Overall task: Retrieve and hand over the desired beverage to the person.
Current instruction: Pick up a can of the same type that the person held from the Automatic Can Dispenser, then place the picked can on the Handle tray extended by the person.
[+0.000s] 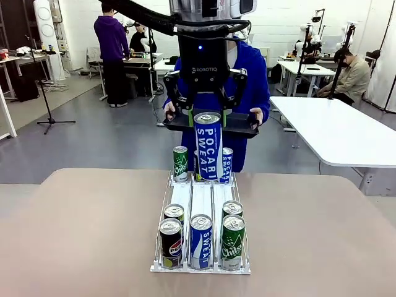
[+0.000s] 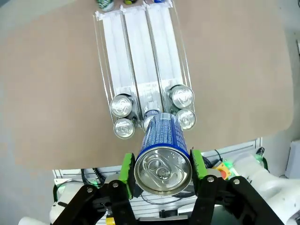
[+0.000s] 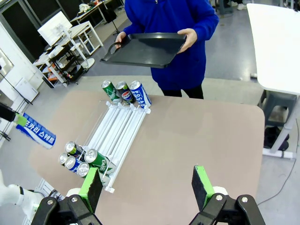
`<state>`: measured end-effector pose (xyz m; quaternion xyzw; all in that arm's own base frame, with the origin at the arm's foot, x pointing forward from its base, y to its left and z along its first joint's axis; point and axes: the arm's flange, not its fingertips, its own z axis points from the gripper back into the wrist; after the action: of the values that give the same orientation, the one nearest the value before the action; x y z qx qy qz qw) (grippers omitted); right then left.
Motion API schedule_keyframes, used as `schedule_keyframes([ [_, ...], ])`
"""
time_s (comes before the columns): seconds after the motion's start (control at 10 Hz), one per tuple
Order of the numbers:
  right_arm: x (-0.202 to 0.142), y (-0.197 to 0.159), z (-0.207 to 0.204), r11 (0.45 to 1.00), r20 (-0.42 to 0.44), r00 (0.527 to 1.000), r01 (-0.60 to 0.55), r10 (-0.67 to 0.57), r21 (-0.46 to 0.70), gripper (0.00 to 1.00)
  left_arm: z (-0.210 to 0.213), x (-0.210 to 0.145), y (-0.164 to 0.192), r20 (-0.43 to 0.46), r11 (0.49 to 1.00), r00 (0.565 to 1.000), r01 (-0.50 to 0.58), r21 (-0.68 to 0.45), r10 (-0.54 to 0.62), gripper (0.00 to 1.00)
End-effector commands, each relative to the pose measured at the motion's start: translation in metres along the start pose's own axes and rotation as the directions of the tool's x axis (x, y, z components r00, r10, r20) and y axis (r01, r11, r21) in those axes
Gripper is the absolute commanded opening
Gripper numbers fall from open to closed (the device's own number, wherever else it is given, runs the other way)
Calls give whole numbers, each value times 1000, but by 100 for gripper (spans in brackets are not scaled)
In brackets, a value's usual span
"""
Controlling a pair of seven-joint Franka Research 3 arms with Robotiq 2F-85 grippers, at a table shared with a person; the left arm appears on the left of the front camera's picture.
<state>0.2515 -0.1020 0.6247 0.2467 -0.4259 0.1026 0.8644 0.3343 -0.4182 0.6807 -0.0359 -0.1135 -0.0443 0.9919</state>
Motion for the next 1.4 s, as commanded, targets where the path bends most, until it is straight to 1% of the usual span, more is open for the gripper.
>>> schedule_keyframes([
  [0.0,-1,-1,-3,1000,5,1000,2,-2,22,100,9,14,-16,10,999,999,-36,40,35,40],
  [0.1,-1,-1,-3,1000,5,1000,2,-2,22,100,4,19,-14,10,999,999,-30,37,30,40],
  [0.2,-1,-1,-3,1000,5,1000,2,-2,22,100,-3,9,-2,0,1000,1000,-17,13,17,40],
  [1.3,-1,-1,-3,1000,5,1000,2,-2,22,100,-3,9,-2,0,1000,1000,-17,13,17,40],
])
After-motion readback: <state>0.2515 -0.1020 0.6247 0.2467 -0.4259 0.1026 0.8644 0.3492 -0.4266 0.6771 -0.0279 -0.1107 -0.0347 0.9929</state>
